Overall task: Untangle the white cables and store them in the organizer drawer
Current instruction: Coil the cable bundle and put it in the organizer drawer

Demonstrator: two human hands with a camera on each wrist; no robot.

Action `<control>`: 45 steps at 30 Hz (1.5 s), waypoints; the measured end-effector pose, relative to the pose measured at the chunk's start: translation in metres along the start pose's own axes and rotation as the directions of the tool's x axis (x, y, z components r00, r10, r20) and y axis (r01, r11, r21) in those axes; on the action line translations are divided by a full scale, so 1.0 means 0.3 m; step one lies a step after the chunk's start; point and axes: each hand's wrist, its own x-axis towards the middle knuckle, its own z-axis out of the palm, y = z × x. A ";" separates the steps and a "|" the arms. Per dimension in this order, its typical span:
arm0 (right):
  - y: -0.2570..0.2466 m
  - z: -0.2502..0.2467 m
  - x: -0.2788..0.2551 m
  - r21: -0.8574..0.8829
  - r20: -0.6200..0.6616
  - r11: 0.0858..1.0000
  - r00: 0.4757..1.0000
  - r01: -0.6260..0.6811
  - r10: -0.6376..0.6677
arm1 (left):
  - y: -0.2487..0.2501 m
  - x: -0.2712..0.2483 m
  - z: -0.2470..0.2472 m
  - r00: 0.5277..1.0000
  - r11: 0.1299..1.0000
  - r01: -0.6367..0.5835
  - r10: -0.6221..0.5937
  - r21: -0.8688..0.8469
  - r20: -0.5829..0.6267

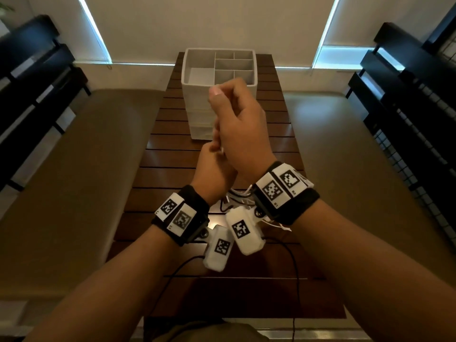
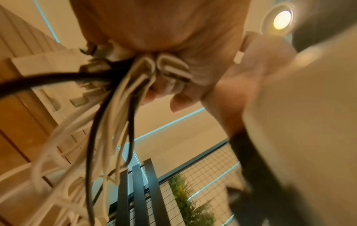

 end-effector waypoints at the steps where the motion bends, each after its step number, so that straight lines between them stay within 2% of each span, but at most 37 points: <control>1: 0.007 -0.010 -0.010 -0.037 0.024 0.999 1.000 0.015 -0.015 | 0.005 0.003 -0.006 0.999 0.996 0.032 -0.034 -0.088 -0.024; 3: 0.052 -0.042 -0.043 -0.069 0.134 0.996 0.989 -0.054 0.063 | 0.004 0.011 -0.031 0.995 0.957 0.049 -0.071 -0.284 -0.069; 4: 0.084 -0.057 -0.067 -0.064 0.226 0.990 0.964 -0.129 0.140 | 0.007 0.011 -0.042 0.991 0.934 0.075 -0.109 -0.348 -0.078; 6: 0.155 -0.080 -0.127 -0.099 0.409 0.961 0.870 -0.258 0.276 | 0.006 0.012 -0.072 0.987 0.910 0.100 -0.143 -0.402 -0.078; 7: 0.181 -0.087 -0.152 -0.141 0.463 0.950 0.829 -0.280 0.313 | 0.007 0.015 -0.082 0.984 0.907 0.108 -0.157 -0.407 -0.089; 12: 0.213 -0.108 -0.194 -0.302 0.576 0.916 0.715 -0.263 0.396 | -0.020 0.028 -0.119 0.986 0.838 0.146 -0.166 -0.526 0.010; 14: 0.216 -0.122 -0.191 -0.347 0.635 0.905 0.648 -0.247 0.421 | -0.019 0.025 -0.129 0.984 0.811 0.161 -0.179 -0.562 0.024; 16: 0.229 -0.138 -0.203 -0.425 0.683 0.892 0.592 -0.154 0.428 | -0.011 0.027 -0.142 0.982 0.798 0.161 -0.190 -0.580 0.012; 17: 0.240 -0.150 -0.214 -0.458 0.684 0.883 0.594 -0.101 0.423 | -0.003 0.031 -0.152 0.982 0.791 0.154 -0.189 -0.593 0.004; 18: 0.259 -0.161 -0.228 -0.482 0.665 0.874 0.619 -0.070 0.417 | 0.008 0.034 -0.167 0.985 0.786 0.141 -0.172 -0.603 0.005; 20: 0.288 -0.183 -0.249 -0.491 0.602 0.866 0.681 -0.095 0.416 | 0.034 0.040 -0.197 0.989 0.767 0.125 -0.144 -0.630 0.021; 22: 0.292 -0.183 -0.246 -0.496 0.573 0.859 0.695 -0.128 0.434 | 0.047 0.047 -0.228 0.988 0.773 0.140 -0.148 -0.619 0.039; 24: 0.270 -0.171 -0.216 -0.563 0.574 0.825 0.693 -0.053 0.437 | 0.056 0.058 -0.252 0.985 0.833 0.161 -0.170 -0.529 0.032; 26: 0.225 -0.156 -0.162 -0.648 0.598 0.757 0.675 0.088 0.433 | 0.063 0.067 -0.274 0.985 0.907 0.153 -0.172 -0.392 -0.012; 28: 0.168 -0.153 -0.103 -0.699 0.600 0.690 0.680 0.188 0.422 | 0.065 0.069 -0.286 0.986 0.953 0.139 -0.158 -0.270 -0.050; 31: 0.081 -0.144 -0.036 -0.746 0.607 0.590 0.680 0.310 0.411 | 0.052 0.062 -0.261 0.986 0.984 0.128 -0.140 -0.124 -0.090; 36: -0.006 -0.093 -0.012 -0.738 0.674 0.407 0.615 0.538 0.410 | 0.030 0.048 -0.197 0.990 0.992 0.127 -0.126 0.018 -0.057; 38: -0.009 -0.078 -0.002 -0.738 0.675 0.371 0.623 0.563 0.395 | 0.037 0.040 -0.174 0.992 0.992 0.125 -0.125 0.011 -0.029; 41: -0.004 -0.066 0.013 -0.741 0.670 0.370 0.642 0.560 0.372 | 0.038 0.034 -0.152 0.992 0.992 0.122 -0.123 -0.033 -0.011; 45: -0.009 -0.068 0.007 -0.775 0.630 0.334 0.698 0.537 0.339 | 0.029 0.026 -0.152 0.990 0.989 0.140 -0.139 -0.040 0.024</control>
